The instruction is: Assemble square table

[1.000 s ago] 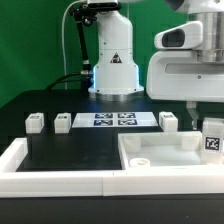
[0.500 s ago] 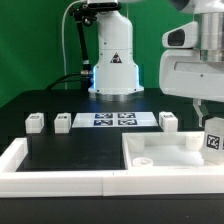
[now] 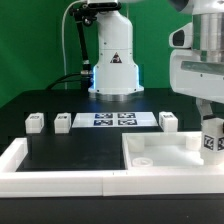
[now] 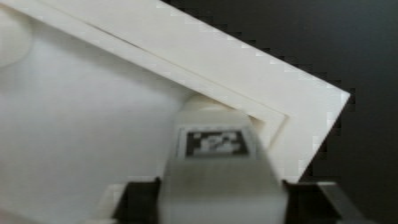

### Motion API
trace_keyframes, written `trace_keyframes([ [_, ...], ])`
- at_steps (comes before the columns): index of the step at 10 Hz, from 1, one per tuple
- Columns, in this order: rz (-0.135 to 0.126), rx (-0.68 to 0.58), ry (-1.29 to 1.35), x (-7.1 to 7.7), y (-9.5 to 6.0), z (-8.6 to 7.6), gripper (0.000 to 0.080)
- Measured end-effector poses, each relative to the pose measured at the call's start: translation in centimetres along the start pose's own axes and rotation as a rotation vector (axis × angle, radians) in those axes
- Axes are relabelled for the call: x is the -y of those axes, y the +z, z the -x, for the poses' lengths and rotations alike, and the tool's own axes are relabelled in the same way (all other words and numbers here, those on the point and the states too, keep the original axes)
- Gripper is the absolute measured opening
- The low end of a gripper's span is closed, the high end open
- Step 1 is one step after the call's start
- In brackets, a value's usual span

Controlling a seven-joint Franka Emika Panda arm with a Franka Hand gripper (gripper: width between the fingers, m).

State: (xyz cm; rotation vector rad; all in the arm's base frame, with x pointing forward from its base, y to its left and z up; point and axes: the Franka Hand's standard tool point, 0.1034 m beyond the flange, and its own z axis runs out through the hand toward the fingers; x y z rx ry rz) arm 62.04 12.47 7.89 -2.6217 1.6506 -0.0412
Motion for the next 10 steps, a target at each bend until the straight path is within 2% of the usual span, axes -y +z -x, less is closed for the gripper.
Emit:
trace_keyframes([
  [2,-0.006,-0.003,-0.118,0.03,0.04,-0.05,0.0619],
  [4,-0.009,-0.005,-0.203,0.15,-0.01,0.18,0.0640],
  [8,-0.049,-0.045,-0.703,0.73,-0.14,-0.37,0.0649],
  [10,-0.055,-0.061,-0.855,0.82,-0.15,-0.63,0.0649],
])
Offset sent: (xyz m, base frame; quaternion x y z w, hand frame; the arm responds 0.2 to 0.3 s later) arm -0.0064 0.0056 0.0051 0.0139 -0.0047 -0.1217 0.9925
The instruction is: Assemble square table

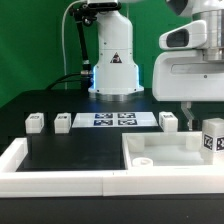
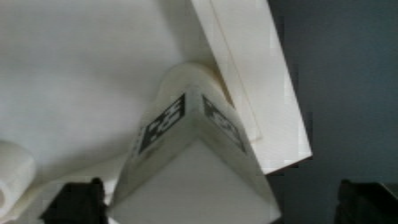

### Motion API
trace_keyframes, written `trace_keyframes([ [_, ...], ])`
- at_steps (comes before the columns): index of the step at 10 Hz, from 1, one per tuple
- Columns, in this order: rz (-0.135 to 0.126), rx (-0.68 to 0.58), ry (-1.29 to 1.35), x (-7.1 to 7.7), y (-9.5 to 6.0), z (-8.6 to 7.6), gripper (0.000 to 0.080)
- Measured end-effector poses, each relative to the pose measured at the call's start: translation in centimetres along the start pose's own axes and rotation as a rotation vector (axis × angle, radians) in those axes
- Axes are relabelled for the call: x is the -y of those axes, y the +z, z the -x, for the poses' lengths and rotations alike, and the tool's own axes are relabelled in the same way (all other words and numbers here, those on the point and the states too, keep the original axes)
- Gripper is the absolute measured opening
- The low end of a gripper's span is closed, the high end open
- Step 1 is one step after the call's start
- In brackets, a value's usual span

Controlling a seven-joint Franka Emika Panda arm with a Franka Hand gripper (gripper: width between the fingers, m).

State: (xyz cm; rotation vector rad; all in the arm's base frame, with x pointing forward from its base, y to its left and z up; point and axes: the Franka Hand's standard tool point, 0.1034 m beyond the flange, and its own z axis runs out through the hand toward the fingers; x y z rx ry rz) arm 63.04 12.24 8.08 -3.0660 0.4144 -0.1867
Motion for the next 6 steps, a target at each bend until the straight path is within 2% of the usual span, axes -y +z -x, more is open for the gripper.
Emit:
trace_keyframes([
  [3,0.002,0.000,-0.187,-0.12,0.03,-0.04,0.0649],
  [6,0.015,-0.004,-0.430,0.07,0.29,0.37,0.0649],
])
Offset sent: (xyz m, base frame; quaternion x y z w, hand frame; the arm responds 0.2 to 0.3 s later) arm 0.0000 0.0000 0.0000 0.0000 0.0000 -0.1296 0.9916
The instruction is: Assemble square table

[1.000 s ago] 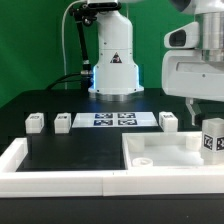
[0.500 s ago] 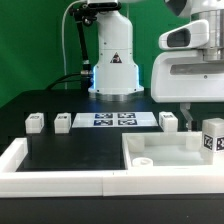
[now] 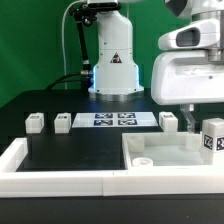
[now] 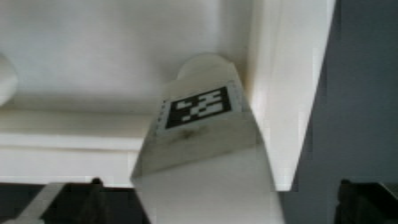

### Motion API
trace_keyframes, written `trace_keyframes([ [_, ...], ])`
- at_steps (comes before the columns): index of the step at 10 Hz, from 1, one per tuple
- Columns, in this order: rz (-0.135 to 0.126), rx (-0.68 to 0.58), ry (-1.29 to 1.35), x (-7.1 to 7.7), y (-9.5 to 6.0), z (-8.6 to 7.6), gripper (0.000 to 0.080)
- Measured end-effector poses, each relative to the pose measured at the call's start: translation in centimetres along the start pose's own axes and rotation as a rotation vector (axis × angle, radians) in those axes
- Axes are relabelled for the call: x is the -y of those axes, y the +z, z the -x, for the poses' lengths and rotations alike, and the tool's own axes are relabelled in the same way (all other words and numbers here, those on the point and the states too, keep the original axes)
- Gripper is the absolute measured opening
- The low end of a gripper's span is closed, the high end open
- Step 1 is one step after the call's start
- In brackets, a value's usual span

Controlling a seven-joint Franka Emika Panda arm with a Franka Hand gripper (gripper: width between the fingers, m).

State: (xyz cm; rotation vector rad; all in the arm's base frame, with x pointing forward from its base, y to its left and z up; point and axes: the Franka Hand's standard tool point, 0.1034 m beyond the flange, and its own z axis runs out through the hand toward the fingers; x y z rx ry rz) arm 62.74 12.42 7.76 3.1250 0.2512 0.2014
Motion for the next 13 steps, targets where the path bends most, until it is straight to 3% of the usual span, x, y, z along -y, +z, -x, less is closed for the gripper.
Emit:
trace_keyframes([
  [2,0.014,0.002,-0.136,0.16,0.00,0.01,0.0649],
  [6,0.016,0.004,-0.137,0.12,-0.04,-0.03,0.0637],
  [8,0.016,0.003,-0.136,0.11,-0.05,-0.05,0.0287],
  [11,0.015,0.003,-0.082,0.11,-0.04,-0.04,0.0290],
  [13,0.016,0.002,0.087,-0.10,-0.02,-0.05,0.0290],
])
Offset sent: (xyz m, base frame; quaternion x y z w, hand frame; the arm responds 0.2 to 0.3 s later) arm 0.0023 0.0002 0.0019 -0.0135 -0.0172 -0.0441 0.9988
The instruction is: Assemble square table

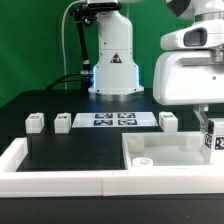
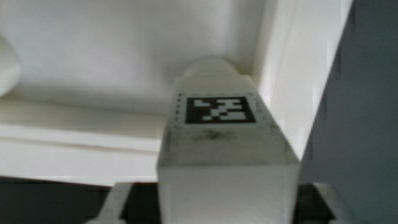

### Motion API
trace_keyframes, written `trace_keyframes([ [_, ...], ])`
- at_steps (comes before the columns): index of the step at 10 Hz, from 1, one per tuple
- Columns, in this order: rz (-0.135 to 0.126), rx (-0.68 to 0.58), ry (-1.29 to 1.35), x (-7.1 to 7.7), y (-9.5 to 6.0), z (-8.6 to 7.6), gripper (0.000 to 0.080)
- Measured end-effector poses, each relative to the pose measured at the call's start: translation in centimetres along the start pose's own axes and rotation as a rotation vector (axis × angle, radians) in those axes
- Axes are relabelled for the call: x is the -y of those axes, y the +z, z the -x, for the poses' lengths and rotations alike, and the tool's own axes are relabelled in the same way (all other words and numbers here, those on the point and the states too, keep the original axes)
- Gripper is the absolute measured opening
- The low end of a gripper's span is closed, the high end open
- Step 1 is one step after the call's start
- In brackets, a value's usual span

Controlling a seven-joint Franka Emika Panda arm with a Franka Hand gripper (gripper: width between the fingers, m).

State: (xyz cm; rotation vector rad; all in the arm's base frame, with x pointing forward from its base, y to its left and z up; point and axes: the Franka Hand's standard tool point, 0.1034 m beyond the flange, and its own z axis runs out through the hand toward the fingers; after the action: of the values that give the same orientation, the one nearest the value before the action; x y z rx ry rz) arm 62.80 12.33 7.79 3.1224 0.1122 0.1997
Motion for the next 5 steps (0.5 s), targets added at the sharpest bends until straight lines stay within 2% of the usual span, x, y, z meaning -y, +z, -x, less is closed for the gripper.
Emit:
trace_keyframes([
  [3,0.002,0.000,0.184,-0.21,0.02,0.00,0.0291],
  [5,-0.009,-0.015,0.462,-0.55,0.08,0.08,0.0291],
])
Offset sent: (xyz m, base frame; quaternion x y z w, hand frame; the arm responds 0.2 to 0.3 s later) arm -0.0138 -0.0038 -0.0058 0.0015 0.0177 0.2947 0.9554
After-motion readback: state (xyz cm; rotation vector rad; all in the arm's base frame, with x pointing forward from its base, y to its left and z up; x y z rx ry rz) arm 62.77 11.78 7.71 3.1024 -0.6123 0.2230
